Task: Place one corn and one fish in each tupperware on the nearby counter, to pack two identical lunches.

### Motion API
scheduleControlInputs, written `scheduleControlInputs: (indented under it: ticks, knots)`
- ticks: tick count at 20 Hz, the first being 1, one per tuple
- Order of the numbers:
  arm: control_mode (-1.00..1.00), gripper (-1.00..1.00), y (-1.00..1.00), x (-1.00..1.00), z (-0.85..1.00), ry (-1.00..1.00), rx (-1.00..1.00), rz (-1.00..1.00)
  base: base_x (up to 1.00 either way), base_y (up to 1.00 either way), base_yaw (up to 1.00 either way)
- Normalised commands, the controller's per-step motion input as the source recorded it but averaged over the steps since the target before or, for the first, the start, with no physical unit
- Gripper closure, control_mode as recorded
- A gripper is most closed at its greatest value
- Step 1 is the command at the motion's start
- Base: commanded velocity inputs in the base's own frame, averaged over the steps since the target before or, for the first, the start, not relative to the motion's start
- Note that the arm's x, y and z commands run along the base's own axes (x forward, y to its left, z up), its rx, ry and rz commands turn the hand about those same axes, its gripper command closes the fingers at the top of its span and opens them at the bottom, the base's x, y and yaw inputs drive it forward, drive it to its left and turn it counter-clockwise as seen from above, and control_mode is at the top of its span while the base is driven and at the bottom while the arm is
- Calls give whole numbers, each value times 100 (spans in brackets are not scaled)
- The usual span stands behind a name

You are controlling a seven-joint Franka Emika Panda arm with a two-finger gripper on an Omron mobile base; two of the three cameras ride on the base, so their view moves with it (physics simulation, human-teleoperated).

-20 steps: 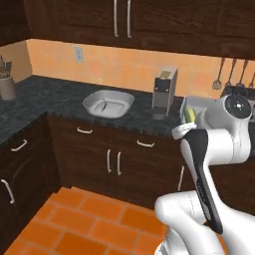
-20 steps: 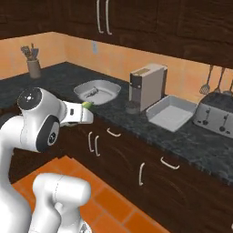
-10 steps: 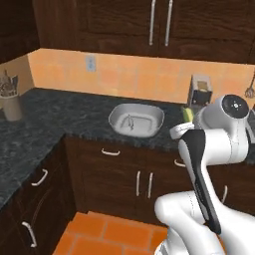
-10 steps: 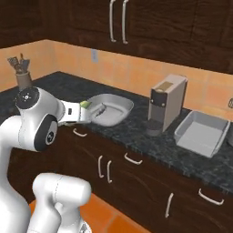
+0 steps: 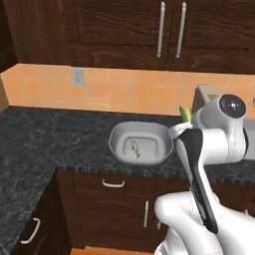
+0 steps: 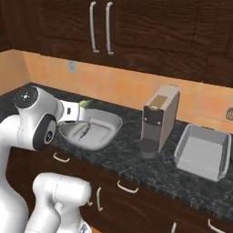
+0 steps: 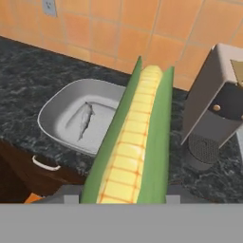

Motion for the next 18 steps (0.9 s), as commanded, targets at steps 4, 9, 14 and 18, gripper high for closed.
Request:
scheduleControlInputs:
  ticks: [4,9,14,18]
  knots:
    - [100,100,0,0,0,0,0,0,40,31,-27]
    - [100,100,0,0,0,0,0,0,11,68,-20]
    - [100,100,0,0,0,0,0,0,32,29,-30]
    - [100,100,0,0,0,0,0,0,16,9,-28]
